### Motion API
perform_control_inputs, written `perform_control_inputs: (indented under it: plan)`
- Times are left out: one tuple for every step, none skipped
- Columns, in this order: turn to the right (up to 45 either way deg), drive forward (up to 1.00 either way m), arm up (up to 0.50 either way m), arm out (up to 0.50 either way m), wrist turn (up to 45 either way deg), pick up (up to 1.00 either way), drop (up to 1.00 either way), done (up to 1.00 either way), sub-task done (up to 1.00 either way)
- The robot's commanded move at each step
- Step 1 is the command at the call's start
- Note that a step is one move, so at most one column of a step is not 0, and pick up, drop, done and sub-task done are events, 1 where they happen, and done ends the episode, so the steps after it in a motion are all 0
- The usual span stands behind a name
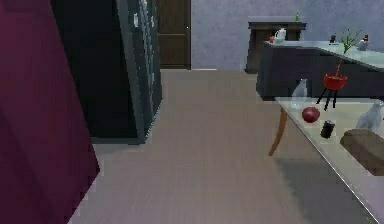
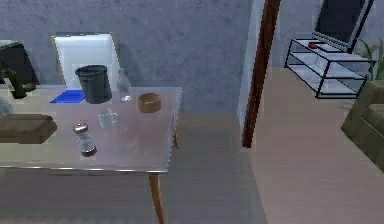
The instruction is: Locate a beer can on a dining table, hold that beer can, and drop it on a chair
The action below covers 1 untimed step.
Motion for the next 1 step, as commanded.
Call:
perform_control_inputs:
  plan:
    - [6.0,0.00,0.00,0.00,0.0,0.00,0.00,0.00,0.00]
